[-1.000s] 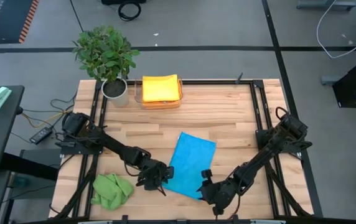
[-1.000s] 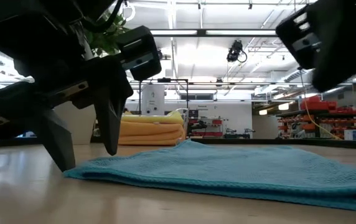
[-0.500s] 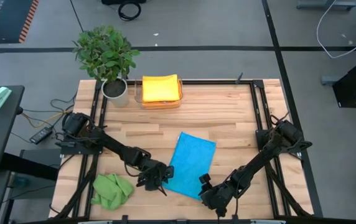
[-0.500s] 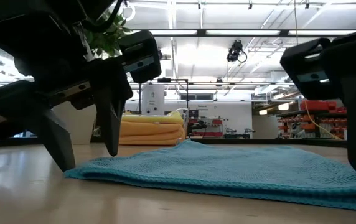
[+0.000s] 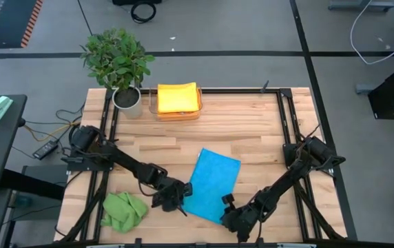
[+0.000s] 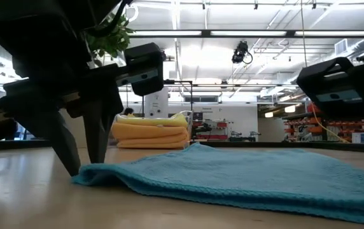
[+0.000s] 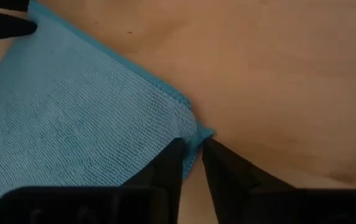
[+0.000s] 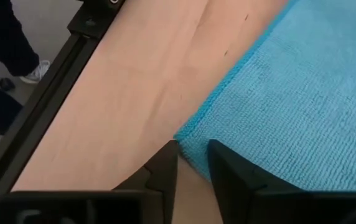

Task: Fold microfiber towels
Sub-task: Fold the blue microfiber cloth

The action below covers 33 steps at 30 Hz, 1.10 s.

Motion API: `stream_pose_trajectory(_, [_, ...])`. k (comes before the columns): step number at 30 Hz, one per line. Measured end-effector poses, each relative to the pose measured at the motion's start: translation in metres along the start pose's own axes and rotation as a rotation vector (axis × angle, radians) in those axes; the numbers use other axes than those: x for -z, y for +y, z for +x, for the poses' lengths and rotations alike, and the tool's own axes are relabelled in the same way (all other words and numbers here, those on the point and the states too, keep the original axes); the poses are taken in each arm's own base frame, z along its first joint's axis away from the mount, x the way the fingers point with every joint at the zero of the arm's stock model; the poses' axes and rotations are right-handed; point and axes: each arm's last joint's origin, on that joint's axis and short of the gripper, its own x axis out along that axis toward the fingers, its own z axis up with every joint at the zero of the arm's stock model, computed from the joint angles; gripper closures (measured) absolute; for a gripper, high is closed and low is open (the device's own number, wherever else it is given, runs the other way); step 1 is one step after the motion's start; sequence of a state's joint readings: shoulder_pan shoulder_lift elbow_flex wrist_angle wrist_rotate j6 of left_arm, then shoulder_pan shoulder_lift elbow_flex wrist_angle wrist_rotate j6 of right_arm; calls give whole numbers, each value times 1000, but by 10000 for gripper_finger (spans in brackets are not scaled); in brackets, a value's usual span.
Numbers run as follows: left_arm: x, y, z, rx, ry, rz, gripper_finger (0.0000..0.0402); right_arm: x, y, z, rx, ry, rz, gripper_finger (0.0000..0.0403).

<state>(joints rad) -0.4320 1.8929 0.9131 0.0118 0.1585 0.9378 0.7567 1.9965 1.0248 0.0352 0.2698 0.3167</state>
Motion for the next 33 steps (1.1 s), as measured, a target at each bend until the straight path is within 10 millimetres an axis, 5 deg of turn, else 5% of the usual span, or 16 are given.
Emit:
stream_pose_trajectory(7, [-6,-1,6,-29,-50,-64,391,0,0,-1,16,-3,86,358])
stream_pose_trajectory(22, [-12,22,-47,97,-267,-823,398,-21,-3,-49,52,-101,604,364])
stream_pose_trajectory(26, [-11,25,-49,96,-270,-863,399,-25,5,-52,15,-157,527,364])
stream_pose_trajectory(30, [-11,23,-47,102,-263,-856,399,-24,18,-39,-23,-217,308,349])
stream_pose_trajectory(33, [-11,23,-47,102,-263,-849,399,-24,17,-26,-7,-203,301,321])
